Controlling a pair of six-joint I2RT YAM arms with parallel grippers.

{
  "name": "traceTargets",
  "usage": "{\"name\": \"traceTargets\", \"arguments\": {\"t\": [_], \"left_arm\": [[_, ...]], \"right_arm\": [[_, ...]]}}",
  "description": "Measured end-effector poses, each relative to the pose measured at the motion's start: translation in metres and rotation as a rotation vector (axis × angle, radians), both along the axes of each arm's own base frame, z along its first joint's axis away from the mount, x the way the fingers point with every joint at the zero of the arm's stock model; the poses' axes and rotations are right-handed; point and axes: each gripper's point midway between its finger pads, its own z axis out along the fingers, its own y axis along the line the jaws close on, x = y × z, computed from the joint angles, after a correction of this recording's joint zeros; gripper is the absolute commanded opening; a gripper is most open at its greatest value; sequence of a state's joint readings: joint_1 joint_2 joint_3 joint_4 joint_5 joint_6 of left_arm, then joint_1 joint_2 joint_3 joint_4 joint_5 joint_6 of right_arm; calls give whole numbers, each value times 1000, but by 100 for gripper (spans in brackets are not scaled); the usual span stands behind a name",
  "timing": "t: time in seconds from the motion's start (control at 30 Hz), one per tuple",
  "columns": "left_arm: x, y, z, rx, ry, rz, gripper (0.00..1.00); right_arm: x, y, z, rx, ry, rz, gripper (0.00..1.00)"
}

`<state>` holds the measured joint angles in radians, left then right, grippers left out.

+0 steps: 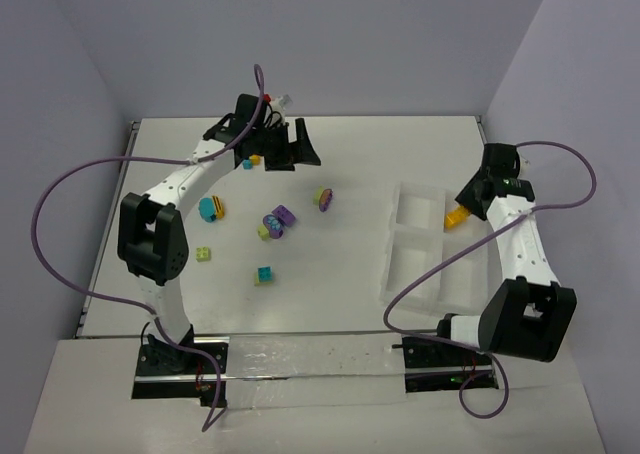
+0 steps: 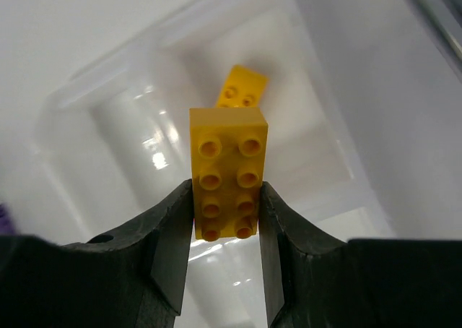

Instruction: Sort the legos into containers by color

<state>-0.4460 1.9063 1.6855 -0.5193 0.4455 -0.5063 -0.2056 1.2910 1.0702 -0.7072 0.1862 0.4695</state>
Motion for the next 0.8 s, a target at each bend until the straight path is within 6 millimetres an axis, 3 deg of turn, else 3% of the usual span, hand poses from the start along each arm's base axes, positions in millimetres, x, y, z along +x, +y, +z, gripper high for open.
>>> {"name": "traceTargets", "arguments": {"t": [0.07,0.27,0.3,0.37,0.53,0.8], "left_arm": [[-4,2,-12,74,1,18,99],[-15,-1,-32,204,-6,25,99],[-16,-1,-34,214,-8,25,99],[-16,-1,-38,234,-8,25,99],[-15,3,-47,271,-5,34,99],[-12,2,-65,352,4,55,94]], "right_arm": [[-4,-7,-9,-20,45,-34,25],[-6,-20,-15,-62,80,-92,88],[-6,-21,-16,-66,87,-94,93],[-2,-22,-19,-65,98,-96,97],[3,-22,-21,-59,105,-90,94],[14,1,5,-47,21,3,93]]}}
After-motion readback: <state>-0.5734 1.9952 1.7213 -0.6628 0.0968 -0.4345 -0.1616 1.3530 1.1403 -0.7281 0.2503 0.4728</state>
